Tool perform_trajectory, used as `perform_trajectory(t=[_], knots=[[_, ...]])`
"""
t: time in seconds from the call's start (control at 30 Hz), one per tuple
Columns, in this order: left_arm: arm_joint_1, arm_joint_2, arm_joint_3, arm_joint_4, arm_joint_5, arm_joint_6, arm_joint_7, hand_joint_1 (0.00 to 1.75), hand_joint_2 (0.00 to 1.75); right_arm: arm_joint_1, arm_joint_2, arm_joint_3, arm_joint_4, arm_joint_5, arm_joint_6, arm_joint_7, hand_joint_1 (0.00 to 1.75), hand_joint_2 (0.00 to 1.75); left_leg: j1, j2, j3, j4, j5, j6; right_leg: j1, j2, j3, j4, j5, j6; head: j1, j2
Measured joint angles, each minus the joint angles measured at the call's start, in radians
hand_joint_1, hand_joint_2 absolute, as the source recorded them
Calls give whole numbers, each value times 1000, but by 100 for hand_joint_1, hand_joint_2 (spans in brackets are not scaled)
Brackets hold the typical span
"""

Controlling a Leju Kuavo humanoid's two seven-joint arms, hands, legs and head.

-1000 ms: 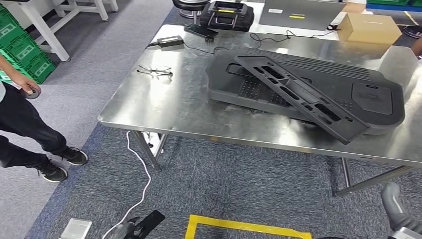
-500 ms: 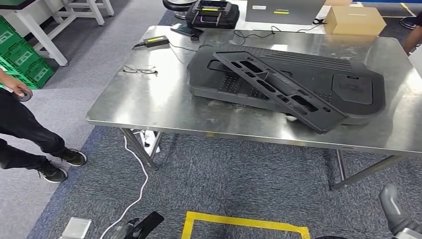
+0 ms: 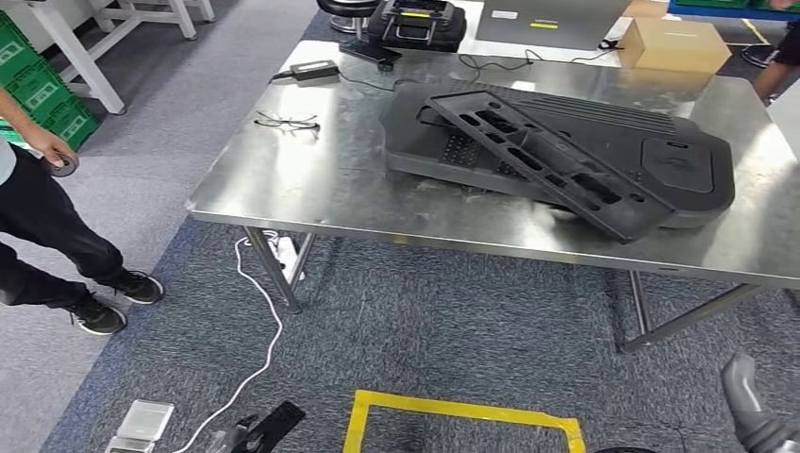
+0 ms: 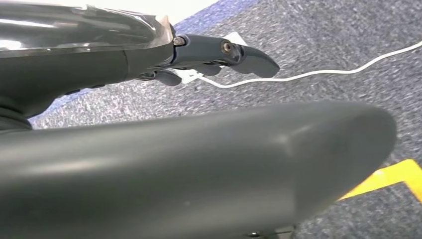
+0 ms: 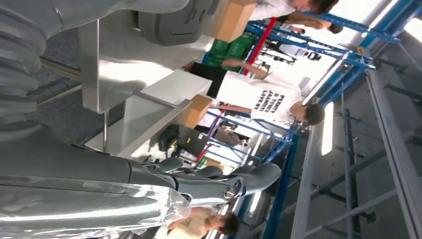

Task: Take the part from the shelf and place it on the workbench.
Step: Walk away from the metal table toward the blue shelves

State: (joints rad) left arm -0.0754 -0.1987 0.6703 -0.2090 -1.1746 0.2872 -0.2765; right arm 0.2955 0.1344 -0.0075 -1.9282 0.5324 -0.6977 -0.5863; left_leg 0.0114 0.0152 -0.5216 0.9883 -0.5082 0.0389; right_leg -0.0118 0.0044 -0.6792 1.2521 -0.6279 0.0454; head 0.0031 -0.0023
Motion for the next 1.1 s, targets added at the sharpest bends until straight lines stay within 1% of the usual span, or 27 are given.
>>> perform_trajectory(t=[0.03, 0.07, 0.1, 0.17, 0.2, 0.23, 0.3, 0.33, 0.37, 0.4, 0.43, 0.5, 0.53, 0.57, 0.6, 0.67, 0.7, 0.73, 0.8, 0.83, 0.87, 0.9, 0.93, 1.0, 1.03, 1.07, 1.1], knots=[[1, 0, 1, 0, 0, 0, 0, 0, 0, 3, 2, 0, 0, -3, 0, -3, 0, 87, -2, 2, -8, 1, 5, 1, 0, 0, 0, 32, -10, 1, 0, 0], [2, 0, 1, 0, 0, 0, 0, 0, 0, 5, 3, -1, -1, -4, 0, -6, 0, 44, -4, 3, -14, 1, 10, 1, 0, 0, 19, 25, 0, -1, 0, 0], [2, 0, 2, 0, 0, 0, 0, 0, 0, 6, 4, -1, -4, -4, 0, -8, 0, 0, -7, 3, -19, 2, 15, 0, 1, 0, 58, -23, 25, -4, 0, 0], [3, 0, 4, 0, 0, 0, -1, 0, 0, 6, 5, -1, -11, -3, 0, -10, 0, 0, -11, 3, -23, 2, 21, -2, 6, -1, 161, -179, 74, -18, 0, 0], [3, 0, 4, 0, 0, 0, -2, 0, 0, 6, 6, 0, -15, -3, 0, -10, 0, 0, -13, 3, -25, 3, 25, -5, 9, -1, 198, -242, 86, -24, -1, 0], [3, 0, 6, 0, 0, 0, -2, 0, 0, 7, 7, 0, -19, -4, 0, -10, 0, 0, -13, 3, -28, 3, 29, -10, 12, -1, 218, -280, 89, -30, -1, 0], [3, -1, 8, 0, 0, 0, -2, 0, 0, 9, 7, -1, -25, -4, 0, -11, 0, 0, -11, 4, -34, 3, 40, -22, 16, -1, 219, -298, 92, -38, -1, 0], [3, -1, 9, 0, 0, 0, -2, 0, 0, 9, 8, -1, -28, -5, 0, -11, 0, 0, -10, 3, -38, 5, 38, -27, 15, -3, 215, -302, 99, -44, -1, 0], [4, -1, 10, 0, 0, 0, -3, 0, 0, 8, 9, -1, -30, -6, 0, -11, 0, 0, -9, 1, -43, 13, 25, -32, 13, -5, 211, -306, 106, -51, -1, 0], [4, -1, 11, 0, 1, 0, -3, 0, 0, 9, 11, -2, -32, -8, 0, -11, 0, 0, -8, -1, -53, 41, -4, -37, 10, -7, 204, -309, 114, -58, -2, 0], [4, -1, 13, 0, 1, 0, -3, 0, 0, 9, 12, -2, -33, -10, 0, -10, 0, 0, -6, -3, -71, 90, -47, -41, 8, -9, 195, -309, 121, -62, -3, 0], [4, 0, 15, 0, 1, 0, -3, 0, 0, 11, 15, -3, -33, -13, 0, -10, 0, 0, -3, -4, -113, 225, -128, -49, 8, -9, 171, -300, 131, -66, -4, 0], [5, 0, 15, 0, 1, 0, -3, 0, 0, 13, 15, -4, -33, -13, 0, -10, 0, 0, -1, -4, -124, 274, -145, -53, 8, -9, 159, -295, 135, -65, -4, 0], [5, 0, 15, 0, 1, 0, -3, 0, 0, 14, 16, -4, -33, -14, 0, -10, 0, 0, 1, -4, -118, 289, -140, -55, 8, -9, 147, -288, 139, -64, -4, 0], [5, 0, 15, 0, 1, 1, -3, 0, 0, 15, 16, -5, -33, -14, 0, -10, 0, 0, 3, -4, -94, 263, -118, -57, 7, -8, 136, -280, 142, -62, -4, 0], [4, 1, 15, 0, 1, 1, -3, 0, 0, 16, 16, -6, -33, -16, 0, -11, 0, 0, 8, -6, -11, 133, -66, -59, 6, -7, 115, -260, 144, -55, -4, 0], [3, 1, 15, 0, 1, 1, -3, 0, 0, 17, 17, -7, -34, -17, 0, -11, 0, 0, 8, -8, 22, 74, -53, -58, 6, -6, 105, -250, 145, -50, -4, 0], [2, 2, 16, 0, 1, 2, -3, 0, 0, 18, 17, -7, -36, -19, 0, -11, 0, 0, 8, -10, 40, 35, -50, -56, 7, -5, 96, -243, 148, -44, -4, 0], [3, 2, 16, 0, 1, 3, -3, 0, 0, 19, 17, -8, -39, -23, 0, -12, 0, 0, 4, -12, 37, 18, -51, -47, 8, -3, 83, -236, 159, -29, -3, 0], [4, 2, 16, 0, 1, 3, -3, 0, 0, 21, 18, -8, -40, -24, 0, -13, 0, 0, 5, -11, 31, 17, -47, -39, 6, -3, 78, -235, 162, -22, -3, 0], [4, 2, 16, 0, 1, 4, -3, 0, 0, 23, 18, -8, -41, -26, 0, -14, 0, 0, 5, -10, 24, 17, -41, -29, 5, -2, 72, -227, 152, -16, -3, 0], [4, 2, 16, 0, 1, 5, -3, 0, 0, 24, 18, -8, -42, -27, 0, -15, 0, 0, 6, -8, 16, 16, -33, -18, 3, -2, 63, -206, 127, -11, -1, 0], [3, 2, 17, 0, 1, 5, -3, 0, 0, 24, 18, -8, -42, -28, 0, -15, 0, 0, 7, -6, 8, 15, -25, -9, 1, -2, 50, -167, 89, -6, -1, 0], [3, 2, 17, 0, 0, 6, -3, 0, 0, 25, 18, -8, -42, -29, 0, -17, 0, 0, 3, -2, -9, 16, -12, 1, 0, -2, 19, -45, 4, 1, 1, 0], [3, 2, 17, 0, 0, 6, -4, 0, 0, 26, 18, -9, -42, -30, 0, -17, 0, 0, 0, 0, -16, 17, -6, 3, -1, -3, 11, 7, -19, 3, 1, 0], [3, 2, 17, 0, 0, 6, -4, 0, 0, 28, 17, -9, -42, -31, 0, -18, 0, 0, -3, 1, -24, 18, 0, 4, 0, -3, 17, 30, -22, 2, 1, 0], [3, 2, 17, 0, 0, 6, -4, 0, 0, 29, 17, -9, -42, -32, 0, -18, 0, 0, -6, 1, -31, 19, 5, 4, 1, -2, 40, 14, -6, 0, 1, 0]])
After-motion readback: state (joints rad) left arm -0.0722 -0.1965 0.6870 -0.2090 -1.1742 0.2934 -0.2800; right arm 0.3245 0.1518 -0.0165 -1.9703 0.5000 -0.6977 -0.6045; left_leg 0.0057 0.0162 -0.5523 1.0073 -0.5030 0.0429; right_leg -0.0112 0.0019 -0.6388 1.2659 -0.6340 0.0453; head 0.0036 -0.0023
